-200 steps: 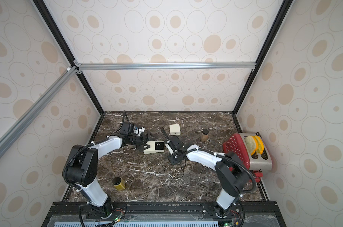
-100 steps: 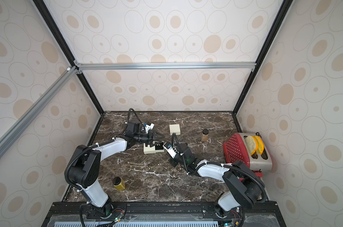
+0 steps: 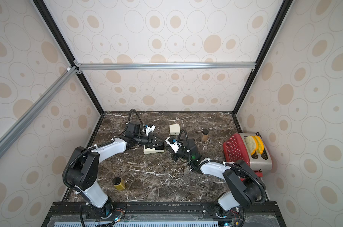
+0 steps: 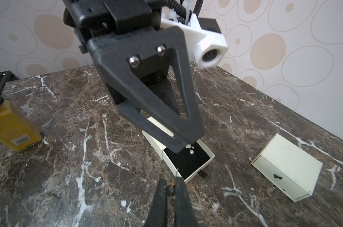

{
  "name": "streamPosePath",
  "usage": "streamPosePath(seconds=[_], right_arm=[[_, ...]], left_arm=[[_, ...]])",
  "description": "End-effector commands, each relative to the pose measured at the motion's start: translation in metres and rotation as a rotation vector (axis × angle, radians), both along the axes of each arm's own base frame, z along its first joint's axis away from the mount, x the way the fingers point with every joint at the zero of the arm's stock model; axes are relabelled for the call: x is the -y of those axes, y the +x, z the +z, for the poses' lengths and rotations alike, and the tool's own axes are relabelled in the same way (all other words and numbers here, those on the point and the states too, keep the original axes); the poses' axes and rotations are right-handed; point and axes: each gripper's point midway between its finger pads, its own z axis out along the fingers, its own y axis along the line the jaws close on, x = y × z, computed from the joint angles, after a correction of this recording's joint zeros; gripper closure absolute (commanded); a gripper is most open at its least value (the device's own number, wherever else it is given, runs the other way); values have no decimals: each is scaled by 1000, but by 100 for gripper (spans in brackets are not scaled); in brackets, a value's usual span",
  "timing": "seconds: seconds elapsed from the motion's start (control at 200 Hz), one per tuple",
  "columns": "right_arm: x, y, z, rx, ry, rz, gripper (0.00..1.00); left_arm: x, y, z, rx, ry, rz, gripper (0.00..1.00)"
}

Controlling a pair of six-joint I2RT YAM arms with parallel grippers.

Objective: Place the earrings into the drawer-style jewelry box
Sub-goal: Pick up the earring from the center of the board.

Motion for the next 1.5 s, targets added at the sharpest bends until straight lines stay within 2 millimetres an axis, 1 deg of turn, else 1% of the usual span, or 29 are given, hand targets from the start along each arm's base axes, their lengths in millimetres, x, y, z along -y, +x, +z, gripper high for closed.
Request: streamPosePath(seconds=[0.0, 0.125, 0.26, 0.421, 0.601, 0.801, 1.137, 1.277, 1.342, 1.497], right_arm=[[-7, 1, 12, 4, 41, 31, 100], [-9, 2, 14, -2, 46, 38, 100], [-10, 3, 16, -11, 56, 42, 100], [-11, 4, 18, -24, 63, 45, 100], [-13, 6, 16, -46, 60, 45, 100], [-19, 6, 14, -80, 65, 65, 100], [-24, 9, 11, -123, 70, 69, 100], [-25, 10, 10, -131, 68, 67, 100], [-25, 11, 10, -141, 68, 63, 100], [-26, 14, 10, -170, 67, 43, 100]], left_arm=[[5, -7, 16, 65, -15, -43, 58], [8, -12, 24, 91, -25, -64, 61], [11, -16, 25, 99, -20, -83, 66], [13, -19, 25, 101, -17, -94, 75], [12, -19, 27, 107, -13, -94, 84], [13, -20, 27, 108, -12, -100, 87], [15, -23, 29, 115, -8, -114, 87], [16, -24, 30, 118, -8, -118, 94], [16, -24, 29, 115, -6, -119, 100], [15, -26, 23, 90, 2, -116, 100]])
